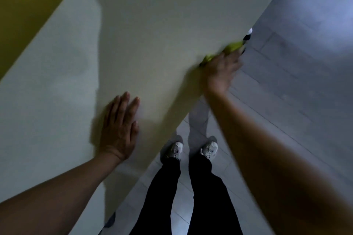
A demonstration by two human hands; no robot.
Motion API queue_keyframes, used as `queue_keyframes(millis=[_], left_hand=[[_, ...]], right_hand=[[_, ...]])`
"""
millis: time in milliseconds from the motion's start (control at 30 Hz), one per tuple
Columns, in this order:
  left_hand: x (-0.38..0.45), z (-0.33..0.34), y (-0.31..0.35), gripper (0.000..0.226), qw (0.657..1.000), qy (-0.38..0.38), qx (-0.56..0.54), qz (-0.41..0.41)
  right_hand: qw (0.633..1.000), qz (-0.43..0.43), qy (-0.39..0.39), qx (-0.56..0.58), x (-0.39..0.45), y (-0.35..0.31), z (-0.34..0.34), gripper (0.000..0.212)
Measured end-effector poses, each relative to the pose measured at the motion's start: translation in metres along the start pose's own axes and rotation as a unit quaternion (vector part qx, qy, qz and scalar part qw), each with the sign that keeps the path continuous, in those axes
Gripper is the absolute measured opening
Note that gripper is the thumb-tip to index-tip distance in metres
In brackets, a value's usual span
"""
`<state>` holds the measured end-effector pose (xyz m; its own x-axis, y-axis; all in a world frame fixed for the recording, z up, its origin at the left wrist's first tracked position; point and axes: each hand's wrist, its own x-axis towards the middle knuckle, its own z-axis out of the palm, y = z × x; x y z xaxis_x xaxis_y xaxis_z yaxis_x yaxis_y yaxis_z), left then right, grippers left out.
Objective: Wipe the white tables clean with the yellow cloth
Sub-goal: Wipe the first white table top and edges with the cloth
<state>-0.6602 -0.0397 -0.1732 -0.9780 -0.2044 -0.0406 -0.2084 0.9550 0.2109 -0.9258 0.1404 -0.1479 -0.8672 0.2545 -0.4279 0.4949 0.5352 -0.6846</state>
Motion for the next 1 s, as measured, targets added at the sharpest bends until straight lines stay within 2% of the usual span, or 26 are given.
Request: queue_keyframes(millis=[133, 233, 267, 333, 433, 533, 633, 733, 867, 1000], left_hand=[[0.003, 0.002, -0.002, 0.062, 1.000, -0.006, 0.000, 0.002], [0.001, 0.003, -0.003, 0.062, 1.000, 0.000, 0.007, 0.010], [0.003, 0.003, -0.002, 0.062, 1.000, 0.001, 0.006, 0.012], [0.003, 0.004, -0.003, 0.063, 1.000, 0.010, 0.010, 0.010], [0.002, 0.004, -0.005, 0.063, 1.000, 0.005, 0.013, 0.007], [0.000, 0.005, -0.006, 0.062, 1.000, 0.016, 0.016, 0.008], [0.000, 0.007, -0.006, 0.062, 1.000, 0.020, 0.015, 0.011], [0.000, 0.006, -0.009, 0.063, 1.000, 0.014, 0.012, 0.010], [0.000, 0.004, -0.009, 0.062, 1.000, 0.007, 0.014, 0.004], [0.000, 0.007, -0.008, 0.063, 1.000, 0.010, 0.017, 0.002]], right_hand=[[0.999, -0.022, -0.041, 0.011, -0.167, 0.082, 0.041, 0.067], [0.995, -0.010, -0.097, -0.021, -0.250, 0.115, 0.051, 0.068], [0.995, -0.016, -0.095, -0.026, -0.253, 0.117, 0.054, 0.068], [0.996, 0.006, -0.090, -0.001, -0.233, 0.107, 0.055, 0.067], [0.998, 0.046, -0.043, 0.015, -0.166, 0.075, 0.051, 0.063], [1.000, 0.028, -0.011, 0.003, -0.077, 0.043, 0.038, 0.066], [0.999, 0.047, 0.018, -0.008, 0.005, 0.010, 0.023, 0.064], [0.999, 0.030, 0.032, -0.025, 0.053, -0.012, 0.011, 0.063], [0.999, 0.006, 0.033, -0.009, 0.057, -0.007, 0.009, 0.063], [0.999, -0.022, 0.022, -0.010, -0.034, 0.033, 0.026, 0.063]])
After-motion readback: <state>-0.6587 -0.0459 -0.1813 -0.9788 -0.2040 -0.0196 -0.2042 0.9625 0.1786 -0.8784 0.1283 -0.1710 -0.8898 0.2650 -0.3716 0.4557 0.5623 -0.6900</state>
